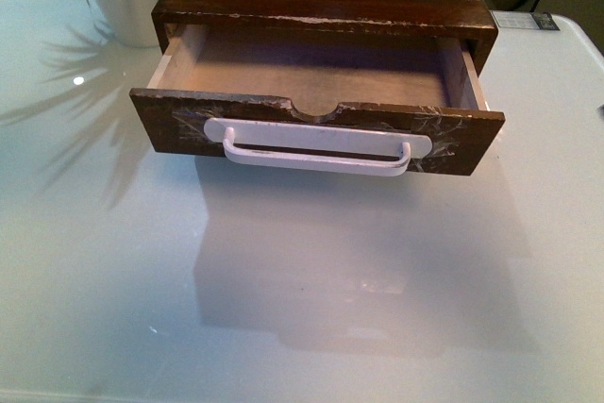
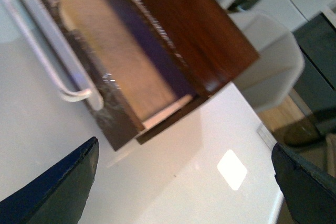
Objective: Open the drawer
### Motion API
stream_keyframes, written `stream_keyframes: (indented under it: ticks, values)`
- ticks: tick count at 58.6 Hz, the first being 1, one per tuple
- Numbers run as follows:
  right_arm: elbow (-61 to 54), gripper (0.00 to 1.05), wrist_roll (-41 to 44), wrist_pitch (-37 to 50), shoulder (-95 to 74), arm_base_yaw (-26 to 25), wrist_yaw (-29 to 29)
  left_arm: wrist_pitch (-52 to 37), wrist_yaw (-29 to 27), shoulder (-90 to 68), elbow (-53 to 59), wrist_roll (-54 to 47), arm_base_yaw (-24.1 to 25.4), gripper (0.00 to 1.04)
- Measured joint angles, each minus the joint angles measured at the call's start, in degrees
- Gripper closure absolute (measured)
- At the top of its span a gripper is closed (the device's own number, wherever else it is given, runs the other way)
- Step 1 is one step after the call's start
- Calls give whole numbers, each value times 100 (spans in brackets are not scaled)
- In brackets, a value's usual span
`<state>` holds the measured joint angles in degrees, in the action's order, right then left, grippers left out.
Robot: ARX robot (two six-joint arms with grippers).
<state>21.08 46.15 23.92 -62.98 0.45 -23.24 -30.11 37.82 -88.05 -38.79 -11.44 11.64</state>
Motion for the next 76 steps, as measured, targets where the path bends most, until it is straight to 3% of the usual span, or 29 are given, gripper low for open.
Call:
stream_keyframes:
  ticks: [13, 22, 28, 30, 34, 43, 57, 76]
  values:
    - [-181, 9, -1637, -568, 1620, -581, 765, 461, 273, 629, -66, 1067, 1204, 8]
    - [-284, 9, -2640, -1196, 2787, -597, 1495, 645, 748, 1346, 125, 1821, 1952, 8]
    - [-315, 9, -3123, -1414, 3211, -481, 1991, 697, 881, 1757, 374, 2201, 2177, 9]
    - [-446, 17, -3569, -1126, 3292, -264, 2286, 13, 129, 1928, 745, 1941, 2017, 17]
    - [-713, 31, -4068, -957, 3458, -98, 2280, -835, -957, 2398, 1443, 1545, 1604, 31]
    - [-1104, 57, -4433, -927, 3751, -70, 2326, -929, -1751, 3248, 2288, 1272, 922, 60]
    - [-1478, 101, -4533, -953, 4207, -66, 2323, -688, -2439, 4113, 2938, 1215, 264, 102]
    - [-1775, 103, -4553, -1198, 4756, -66, 2326, -70, -3045, 5250, 3445, 1204, -396, 103]
